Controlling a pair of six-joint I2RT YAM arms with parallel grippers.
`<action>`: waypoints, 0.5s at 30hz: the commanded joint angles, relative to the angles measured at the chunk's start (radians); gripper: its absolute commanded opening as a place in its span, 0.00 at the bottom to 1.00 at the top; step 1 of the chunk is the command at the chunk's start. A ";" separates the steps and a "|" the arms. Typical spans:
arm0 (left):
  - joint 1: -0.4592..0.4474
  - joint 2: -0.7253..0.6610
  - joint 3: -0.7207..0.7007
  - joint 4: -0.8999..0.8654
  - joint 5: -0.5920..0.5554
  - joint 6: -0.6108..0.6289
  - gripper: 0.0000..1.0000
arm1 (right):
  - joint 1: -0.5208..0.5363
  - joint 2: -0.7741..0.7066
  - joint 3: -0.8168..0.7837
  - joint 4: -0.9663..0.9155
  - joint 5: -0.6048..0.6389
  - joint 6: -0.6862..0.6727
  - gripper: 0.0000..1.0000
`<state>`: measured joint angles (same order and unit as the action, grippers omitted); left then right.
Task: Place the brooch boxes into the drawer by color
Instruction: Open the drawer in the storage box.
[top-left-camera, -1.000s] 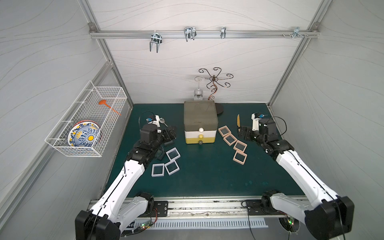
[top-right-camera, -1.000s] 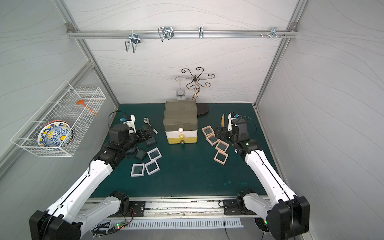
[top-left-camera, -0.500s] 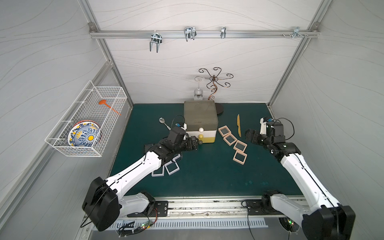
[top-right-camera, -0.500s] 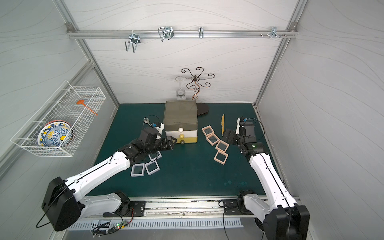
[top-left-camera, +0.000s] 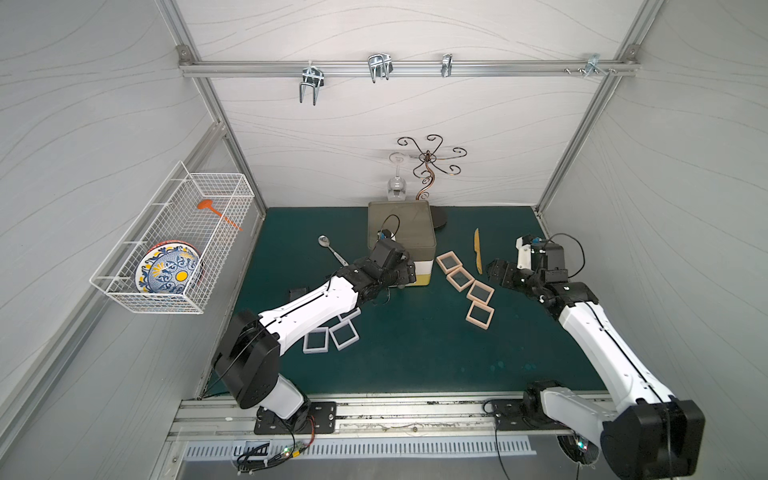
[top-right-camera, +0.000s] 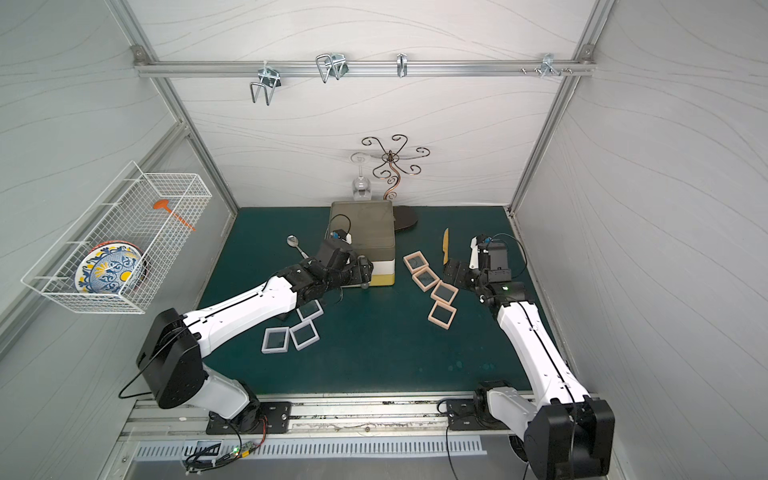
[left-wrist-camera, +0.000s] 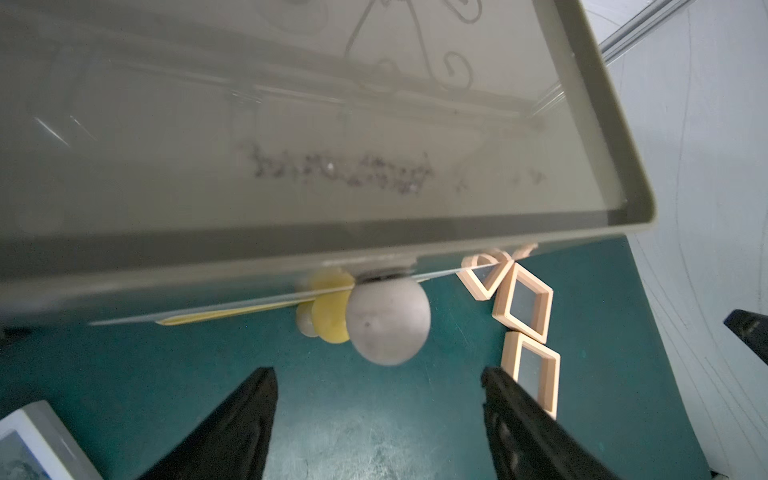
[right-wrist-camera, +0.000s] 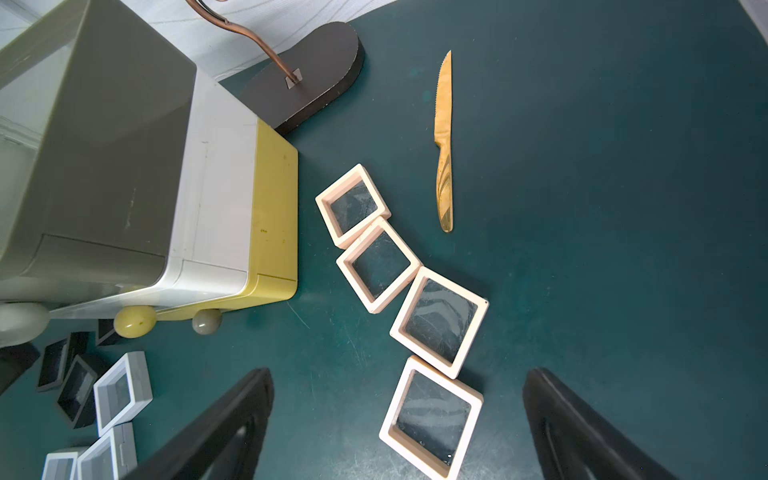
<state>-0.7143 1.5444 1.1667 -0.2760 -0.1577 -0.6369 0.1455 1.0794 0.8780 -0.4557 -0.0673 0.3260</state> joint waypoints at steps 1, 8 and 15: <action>-0.005 0.028 0.073 -0.009 -0.050 -0.006 0.77 | -0.014 0.009 0.006 0.002 -0.030 0.013 0.99; -0.005 0.047 0.091 -0.012 -0.068 -0.012 0.62 | -0.030 0.018 0.003 0.010 -0.048 0.016 0.99; -0.005 0.055 0.094 -0.002 -0.080 -0.023 0.54 | -0.032 0.031 0.004 0.014 -0.054 0.016 0.99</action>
<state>-0.7147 1.5795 1.2110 -0.2989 -0.2131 -0.6525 0.1181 1.1038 0.8780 -0.4534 -0.1089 0.3332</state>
